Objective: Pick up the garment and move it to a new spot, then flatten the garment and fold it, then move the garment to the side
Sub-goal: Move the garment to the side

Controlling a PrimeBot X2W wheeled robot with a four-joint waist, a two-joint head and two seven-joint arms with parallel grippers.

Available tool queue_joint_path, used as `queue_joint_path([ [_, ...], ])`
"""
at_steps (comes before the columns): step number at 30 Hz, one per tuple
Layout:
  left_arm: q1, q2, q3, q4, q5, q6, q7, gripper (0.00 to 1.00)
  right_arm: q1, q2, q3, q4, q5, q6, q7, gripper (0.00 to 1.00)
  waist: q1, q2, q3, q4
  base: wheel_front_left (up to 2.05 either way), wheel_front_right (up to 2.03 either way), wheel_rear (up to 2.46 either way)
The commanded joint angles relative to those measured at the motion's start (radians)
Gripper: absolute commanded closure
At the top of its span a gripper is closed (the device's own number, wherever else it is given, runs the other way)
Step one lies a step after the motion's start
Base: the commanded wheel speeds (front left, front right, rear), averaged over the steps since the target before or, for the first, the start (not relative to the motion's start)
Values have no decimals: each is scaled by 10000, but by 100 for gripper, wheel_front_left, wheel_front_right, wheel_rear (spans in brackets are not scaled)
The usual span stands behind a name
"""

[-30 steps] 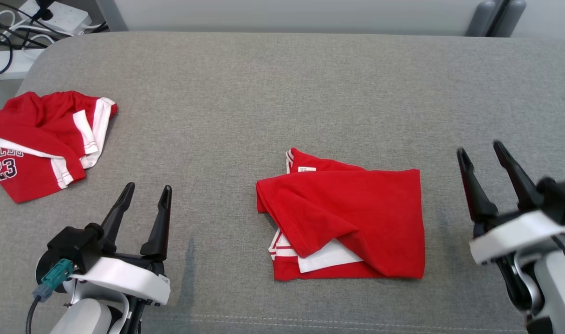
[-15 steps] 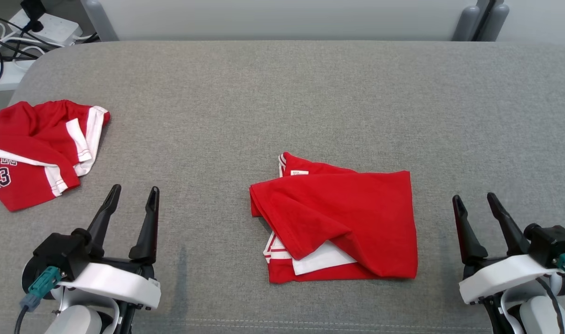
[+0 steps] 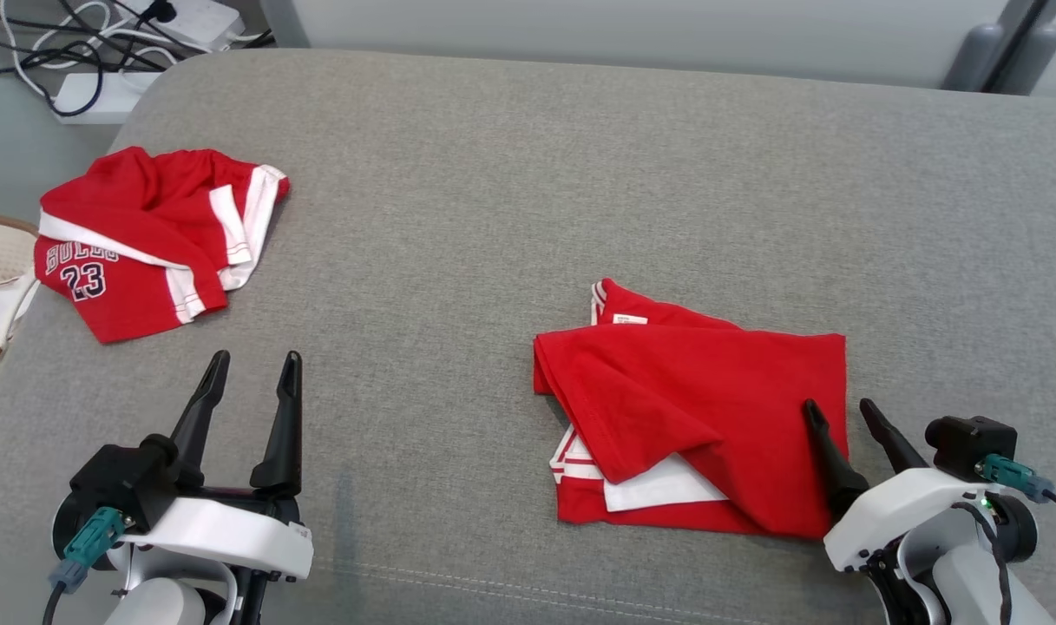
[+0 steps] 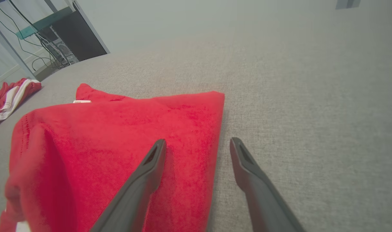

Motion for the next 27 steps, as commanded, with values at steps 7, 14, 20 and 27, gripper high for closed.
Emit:
queue_joint_path([
  [7, -181, 76, 407, -157, 157, -81, -127, 0, -467, -89, 703, 742, 1174, -27, 920, 2, 0, 0, 86, 507, 0, 0, 0],
  [14, -261, 61, 403, -213, 264, -218, -130, 0, -792, -692, 1224, 341, 1014, -27, 348, 100, 0, 0, 157, 185, 0, 0, 0],
  [20, -395, 88, 274, -371, 376, -305, -127, 0, -615, -1272, 655, -772, -139, -27, -385, 100, 0, 0, 303, -757, 0, 0, 0],
  [27, -746, 238, 156, -573, 513, -379, 7, 0, 264, -1597, -393, -2655, -1387, -27, -497, 100, 0, 0, 711, -2369, 0, 0, 0],
])
